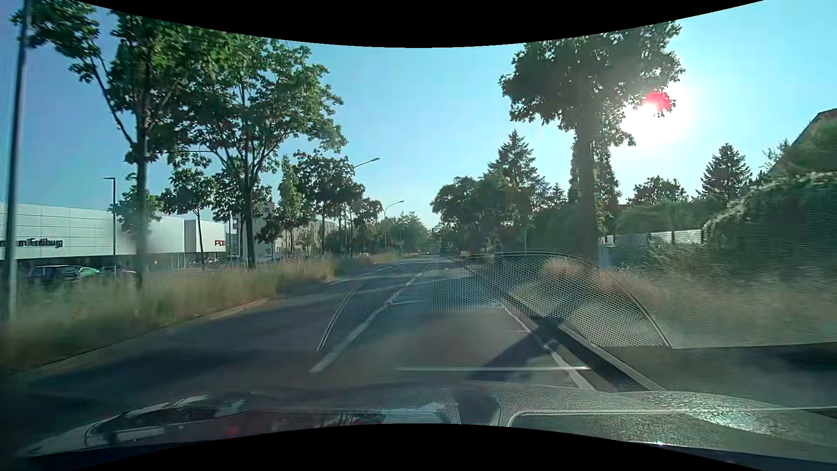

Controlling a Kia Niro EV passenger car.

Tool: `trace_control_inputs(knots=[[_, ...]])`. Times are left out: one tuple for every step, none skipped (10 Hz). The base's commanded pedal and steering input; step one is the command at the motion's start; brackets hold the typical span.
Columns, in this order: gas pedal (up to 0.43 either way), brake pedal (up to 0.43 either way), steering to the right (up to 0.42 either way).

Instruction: Follow the waypoints while adhering to traffic rules and regulations

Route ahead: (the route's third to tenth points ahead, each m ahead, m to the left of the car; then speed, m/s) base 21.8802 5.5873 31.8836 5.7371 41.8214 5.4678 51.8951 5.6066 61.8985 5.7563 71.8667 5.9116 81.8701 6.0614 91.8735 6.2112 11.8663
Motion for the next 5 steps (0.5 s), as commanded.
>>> trace_control_inputs(knots=[[0.067,0.000,-0.005],[0.067,0.000,-0.005],[0.067,0.000,-0.005],[0.067,0.000,-0.005],[0.067,0.000,-0.006]])
